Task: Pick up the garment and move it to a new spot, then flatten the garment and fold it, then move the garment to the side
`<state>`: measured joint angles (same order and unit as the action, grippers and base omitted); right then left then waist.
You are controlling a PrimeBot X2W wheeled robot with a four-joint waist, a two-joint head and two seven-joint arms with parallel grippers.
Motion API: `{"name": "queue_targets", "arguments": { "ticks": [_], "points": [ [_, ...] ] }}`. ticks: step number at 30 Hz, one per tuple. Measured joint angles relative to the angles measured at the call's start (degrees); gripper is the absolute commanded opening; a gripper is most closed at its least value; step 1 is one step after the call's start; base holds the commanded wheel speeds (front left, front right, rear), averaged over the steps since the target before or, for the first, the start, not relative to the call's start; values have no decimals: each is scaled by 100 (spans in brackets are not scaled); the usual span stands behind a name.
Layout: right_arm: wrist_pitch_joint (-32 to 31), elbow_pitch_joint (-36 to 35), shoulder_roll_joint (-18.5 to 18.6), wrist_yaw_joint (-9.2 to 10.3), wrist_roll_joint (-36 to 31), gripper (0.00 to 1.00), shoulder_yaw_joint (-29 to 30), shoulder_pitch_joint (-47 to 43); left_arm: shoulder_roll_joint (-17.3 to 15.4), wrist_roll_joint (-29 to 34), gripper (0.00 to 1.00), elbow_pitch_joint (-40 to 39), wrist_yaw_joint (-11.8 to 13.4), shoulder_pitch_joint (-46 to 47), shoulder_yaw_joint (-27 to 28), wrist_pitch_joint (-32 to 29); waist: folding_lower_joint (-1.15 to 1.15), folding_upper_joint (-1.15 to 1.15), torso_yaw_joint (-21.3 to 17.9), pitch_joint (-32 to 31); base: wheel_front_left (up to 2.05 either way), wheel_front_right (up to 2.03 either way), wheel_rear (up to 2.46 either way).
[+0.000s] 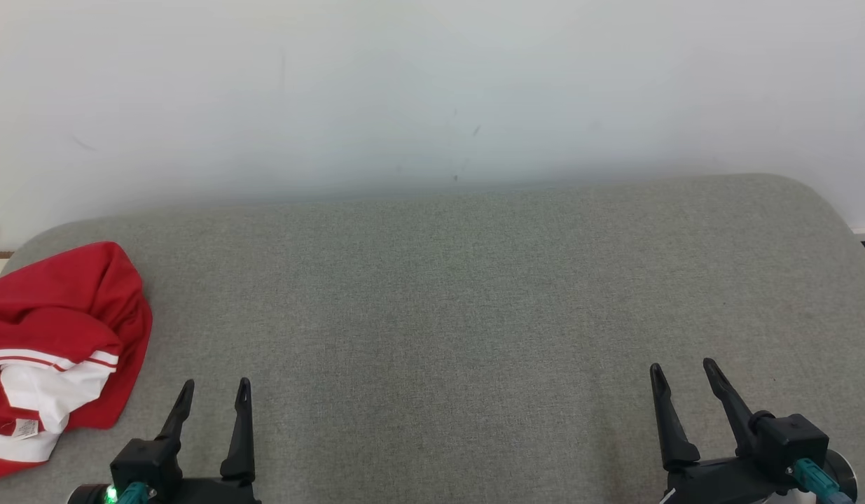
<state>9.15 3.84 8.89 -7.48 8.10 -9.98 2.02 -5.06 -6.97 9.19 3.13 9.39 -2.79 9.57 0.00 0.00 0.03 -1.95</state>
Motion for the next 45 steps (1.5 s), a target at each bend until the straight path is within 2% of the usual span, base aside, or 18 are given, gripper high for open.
{"name": "queue_targets", "arguments": {
  "ticks": [15, 21, 28, 45],
  "points": [
    [-29, -34, -31, 0, 10, 100, 31, -14, -26, -77, 100, 34, 53, 3, -41, -1, 0, 0, 33, 20, 0, 0, 0],
    [-56, -112, -8, 0, 5, 100, -86, -26, -52, -104, 100, 32, 100, 104, -55, -11, 0, 0, 210, 28, 0, 0, 0],
    [-149, -285, 40, 0, 4, 100, -372, -7, -54, -155, 100, -32, 200, 160, -14, 13, 0, 0, 663, 54, 0, 0, 0],
    [-175, -272, 48, 0, 82, 100, -917, 80, -143, -359, 100, -328, 431, -153, 203, -3, 0, 0, 2144, 67, 0, 0, 0]
  ]
}}
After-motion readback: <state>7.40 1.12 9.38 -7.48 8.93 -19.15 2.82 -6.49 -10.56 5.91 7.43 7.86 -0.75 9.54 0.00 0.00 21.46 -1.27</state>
